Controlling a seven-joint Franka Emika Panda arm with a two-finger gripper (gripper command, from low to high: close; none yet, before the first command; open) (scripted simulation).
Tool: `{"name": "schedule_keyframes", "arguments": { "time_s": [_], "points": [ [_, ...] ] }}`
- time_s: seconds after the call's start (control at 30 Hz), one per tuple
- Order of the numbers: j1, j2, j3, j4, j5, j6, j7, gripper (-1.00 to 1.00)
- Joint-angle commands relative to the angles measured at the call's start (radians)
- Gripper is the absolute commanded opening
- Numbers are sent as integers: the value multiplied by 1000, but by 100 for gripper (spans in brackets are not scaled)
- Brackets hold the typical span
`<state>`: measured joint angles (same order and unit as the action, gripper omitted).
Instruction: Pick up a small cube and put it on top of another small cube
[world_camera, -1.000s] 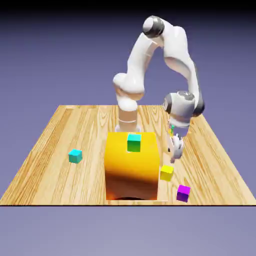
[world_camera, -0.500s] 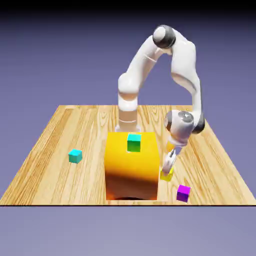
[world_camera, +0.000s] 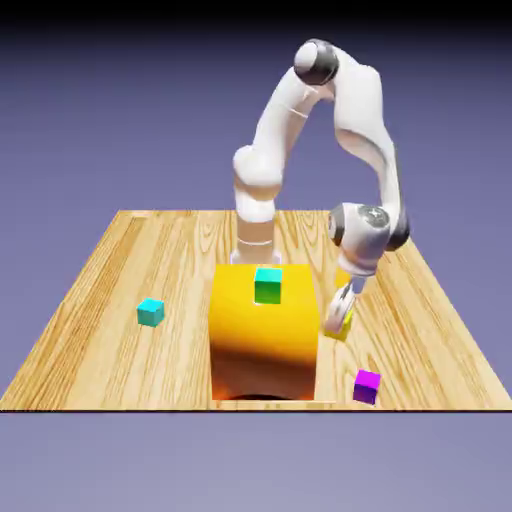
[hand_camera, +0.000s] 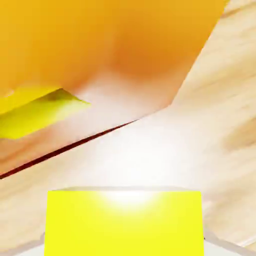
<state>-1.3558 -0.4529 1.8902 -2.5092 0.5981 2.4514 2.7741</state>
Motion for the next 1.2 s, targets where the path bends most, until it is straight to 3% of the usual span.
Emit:
{"name": "schedule_keyframes", "arguments": {
  "time_s": [0.0,0.47,0.73,1.17],
  "points": [
    [-8,16,6,6,15,-6,-44,-100],
    [-100,297,-106,168,-2,-1,-649,-100],
    [-83,444,-396,238,-204,69,-925,-100],
    [-5,573,-867,274,-550,191,-1144,-100]
  ]
}}
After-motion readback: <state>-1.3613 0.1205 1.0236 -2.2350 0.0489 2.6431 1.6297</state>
